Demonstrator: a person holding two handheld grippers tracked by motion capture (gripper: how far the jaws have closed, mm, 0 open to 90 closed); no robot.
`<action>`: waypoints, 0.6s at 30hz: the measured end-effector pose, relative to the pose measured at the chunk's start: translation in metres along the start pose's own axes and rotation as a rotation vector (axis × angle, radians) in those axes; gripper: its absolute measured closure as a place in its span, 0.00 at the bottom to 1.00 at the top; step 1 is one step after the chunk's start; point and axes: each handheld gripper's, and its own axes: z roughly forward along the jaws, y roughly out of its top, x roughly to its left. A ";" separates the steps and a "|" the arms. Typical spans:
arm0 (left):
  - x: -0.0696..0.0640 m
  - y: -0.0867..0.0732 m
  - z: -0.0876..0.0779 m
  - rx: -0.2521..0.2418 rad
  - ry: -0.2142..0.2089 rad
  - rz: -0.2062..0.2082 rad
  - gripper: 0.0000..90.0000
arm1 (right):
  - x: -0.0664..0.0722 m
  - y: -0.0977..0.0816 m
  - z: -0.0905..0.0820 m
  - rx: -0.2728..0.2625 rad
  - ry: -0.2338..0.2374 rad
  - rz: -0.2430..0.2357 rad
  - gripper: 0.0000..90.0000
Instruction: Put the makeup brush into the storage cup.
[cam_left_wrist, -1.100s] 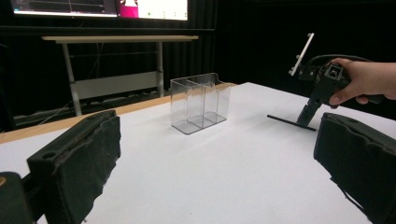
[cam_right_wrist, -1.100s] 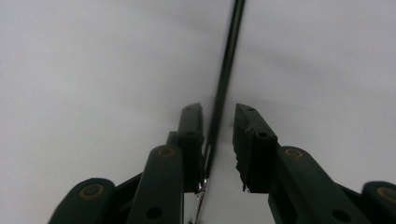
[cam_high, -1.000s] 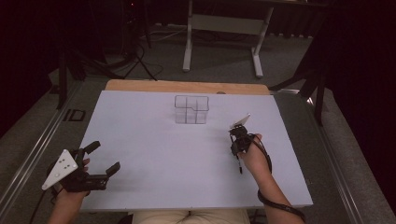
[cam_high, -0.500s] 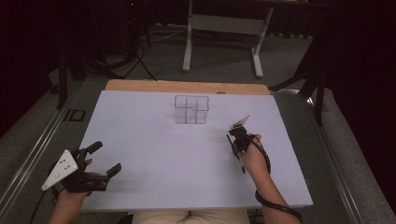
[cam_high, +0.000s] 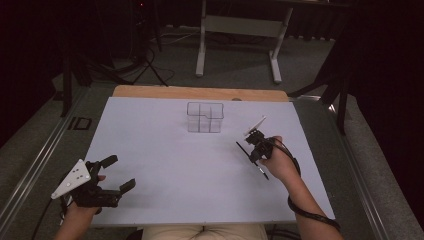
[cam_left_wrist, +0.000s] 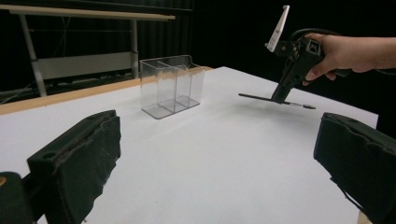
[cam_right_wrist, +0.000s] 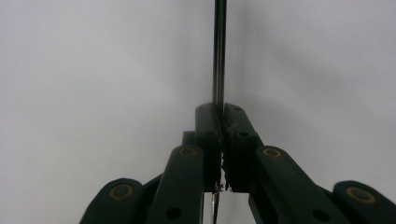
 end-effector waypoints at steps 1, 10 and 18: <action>0.000 0.000 0.001 0.003 -0.009 -0.005 0.02 | 0.003 -0.001 -0.002 -0.019 0.010 -0.063 0.95; -0.004 0.001 0.007 0.020 -0.032 -0.007 0.02 | 0.019 -0.004 -0.020 -0.047 0.117 -0.301 0.95; -0.003 0.003 0.012 0.029 -0.050 -0.010 0.02 | 0.025 -0.009 -0.029 -0.151 0.224 -0.458 0.95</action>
